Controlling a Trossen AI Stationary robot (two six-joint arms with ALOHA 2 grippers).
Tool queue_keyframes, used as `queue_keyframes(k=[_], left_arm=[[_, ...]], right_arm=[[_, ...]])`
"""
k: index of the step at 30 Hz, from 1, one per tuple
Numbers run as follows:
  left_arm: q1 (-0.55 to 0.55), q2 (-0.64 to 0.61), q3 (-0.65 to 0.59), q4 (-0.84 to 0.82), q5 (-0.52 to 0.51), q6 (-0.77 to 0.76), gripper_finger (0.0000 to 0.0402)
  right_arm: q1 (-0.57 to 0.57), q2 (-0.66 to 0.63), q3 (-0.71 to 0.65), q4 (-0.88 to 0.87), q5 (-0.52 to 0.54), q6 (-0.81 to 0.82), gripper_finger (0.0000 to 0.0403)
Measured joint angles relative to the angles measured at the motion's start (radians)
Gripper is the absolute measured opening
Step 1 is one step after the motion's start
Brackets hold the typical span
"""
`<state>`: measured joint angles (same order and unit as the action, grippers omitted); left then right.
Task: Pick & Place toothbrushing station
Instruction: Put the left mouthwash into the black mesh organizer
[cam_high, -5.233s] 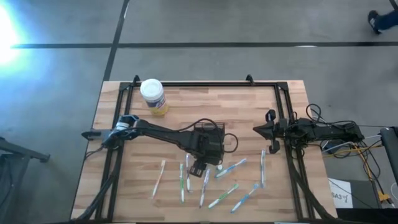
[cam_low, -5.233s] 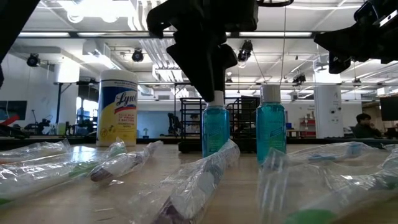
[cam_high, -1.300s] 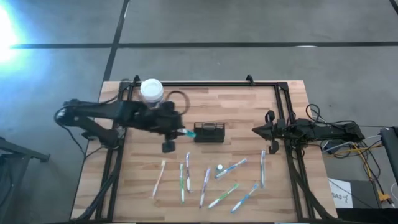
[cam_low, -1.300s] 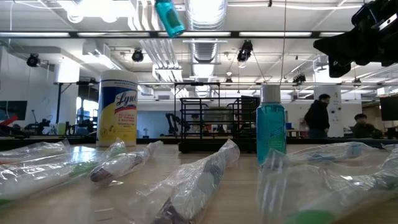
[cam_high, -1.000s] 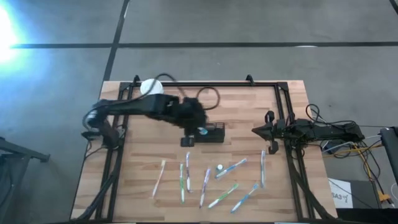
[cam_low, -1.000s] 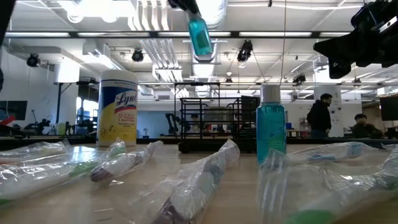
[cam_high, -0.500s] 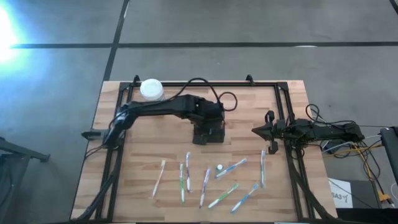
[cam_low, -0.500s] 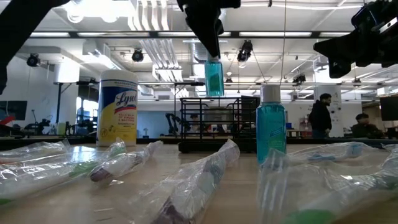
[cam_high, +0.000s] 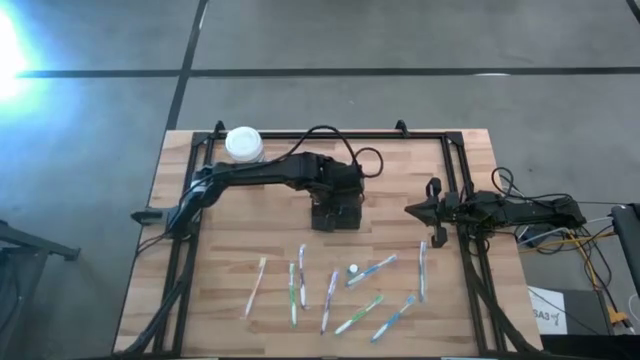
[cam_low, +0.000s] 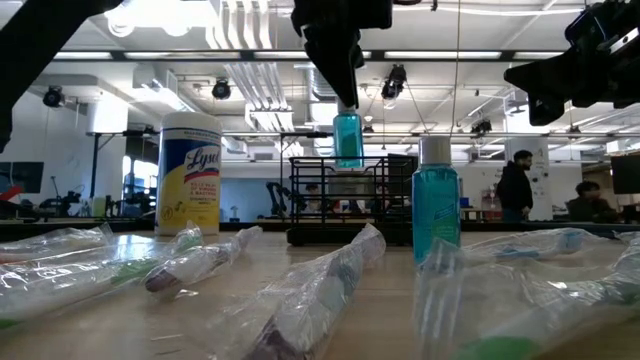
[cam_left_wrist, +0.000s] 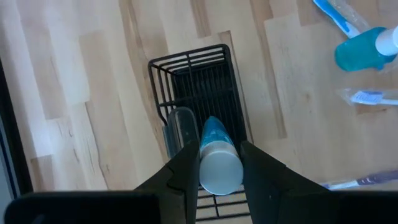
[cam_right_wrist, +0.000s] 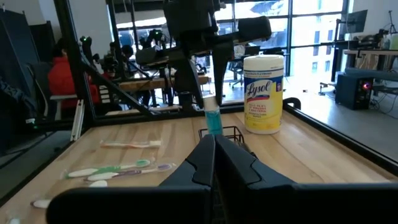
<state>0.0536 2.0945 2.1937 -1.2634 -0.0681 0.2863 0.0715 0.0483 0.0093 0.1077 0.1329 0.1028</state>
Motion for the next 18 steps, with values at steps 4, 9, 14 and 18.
queue_keyframes(k=[4,9,14,18], left_arm=[[0.003,0.0,-0.039,0.013,0.0,0.0,0.0096],[0.004,0.002,-0.129,0.062,0.001,0.002,0.0096],[0.006,0.001,-0.155,0.088,0.004,0.017,0.0096],[0.013,0.001,-0.175,0.106,0.005,0.018,0.0096]], right_arm=[[0.0,0.0,0.0,0.0,0.0,0.002,0.0008],[0.0,0.0,0.0,0.0,0.0,0.002,0.0008],[-0.001,0.0,0.0,0.0,0.0,-0.001,0.0008],[-0.001,0.0,0.0,0.0,0.0,-0.001,0.0008]])
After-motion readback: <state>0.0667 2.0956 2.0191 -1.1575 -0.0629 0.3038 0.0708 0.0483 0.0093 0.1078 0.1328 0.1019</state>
